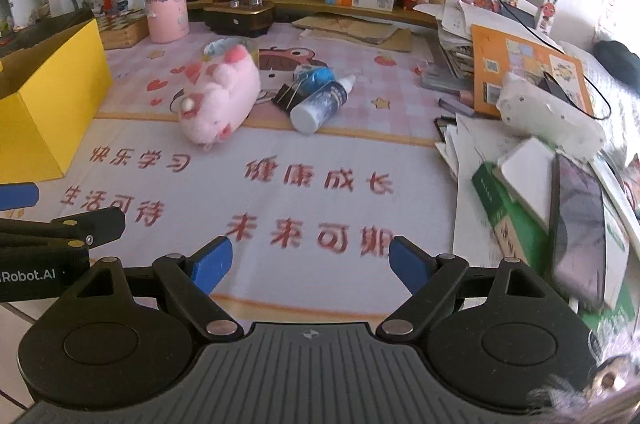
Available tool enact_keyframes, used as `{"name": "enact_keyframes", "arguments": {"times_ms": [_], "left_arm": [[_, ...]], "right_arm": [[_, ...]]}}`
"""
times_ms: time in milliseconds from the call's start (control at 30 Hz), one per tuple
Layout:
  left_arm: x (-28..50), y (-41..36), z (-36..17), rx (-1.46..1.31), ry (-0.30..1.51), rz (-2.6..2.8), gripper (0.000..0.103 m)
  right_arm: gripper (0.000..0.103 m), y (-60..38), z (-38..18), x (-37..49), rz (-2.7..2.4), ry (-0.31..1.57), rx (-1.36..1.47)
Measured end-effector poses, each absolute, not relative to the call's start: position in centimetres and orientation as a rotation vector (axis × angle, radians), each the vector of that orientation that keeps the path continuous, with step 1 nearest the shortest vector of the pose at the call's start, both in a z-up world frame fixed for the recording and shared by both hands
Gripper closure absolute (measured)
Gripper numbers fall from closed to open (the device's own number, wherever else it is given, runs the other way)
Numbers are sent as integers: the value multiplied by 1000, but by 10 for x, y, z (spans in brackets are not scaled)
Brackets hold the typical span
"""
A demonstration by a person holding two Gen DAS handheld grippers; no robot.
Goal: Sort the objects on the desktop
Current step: 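Grasp the pink plush pig with the left tool while the right tool grasps the white spray bottle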
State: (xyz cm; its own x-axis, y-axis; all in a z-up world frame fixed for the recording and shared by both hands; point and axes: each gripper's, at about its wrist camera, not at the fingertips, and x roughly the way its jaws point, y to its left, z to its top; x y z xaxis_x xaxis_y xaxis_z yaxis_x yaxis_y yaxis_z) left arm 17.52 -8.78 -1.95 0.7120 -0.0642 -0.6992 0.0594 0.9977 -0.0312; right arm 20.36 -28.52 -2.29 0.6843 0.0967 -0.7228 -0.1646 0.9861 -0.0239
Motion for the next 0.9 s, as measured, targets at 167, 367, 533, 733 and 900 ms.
{"name": "enact_keyframes", "arguments": {"times_ms": [167,367,533,733,900], "left_arm": [[191,-102,-17,-12,762,-33,4],[214,-113,-12,16,725,8,4],[236,-122,-10,54,699,16,4],[272,-135,-14,119,678,15,4],[302,-146,-23,183,686,0,4]], "right_arm": [[18,-299,-21,224,173,789,-89],[19,-315,-16,251,178,751,-55],[19,-320,-13,279,182,729,-19],[22,-321,-14,329,186,715,27],[30,-318,-21,365,208,744,75]]}}
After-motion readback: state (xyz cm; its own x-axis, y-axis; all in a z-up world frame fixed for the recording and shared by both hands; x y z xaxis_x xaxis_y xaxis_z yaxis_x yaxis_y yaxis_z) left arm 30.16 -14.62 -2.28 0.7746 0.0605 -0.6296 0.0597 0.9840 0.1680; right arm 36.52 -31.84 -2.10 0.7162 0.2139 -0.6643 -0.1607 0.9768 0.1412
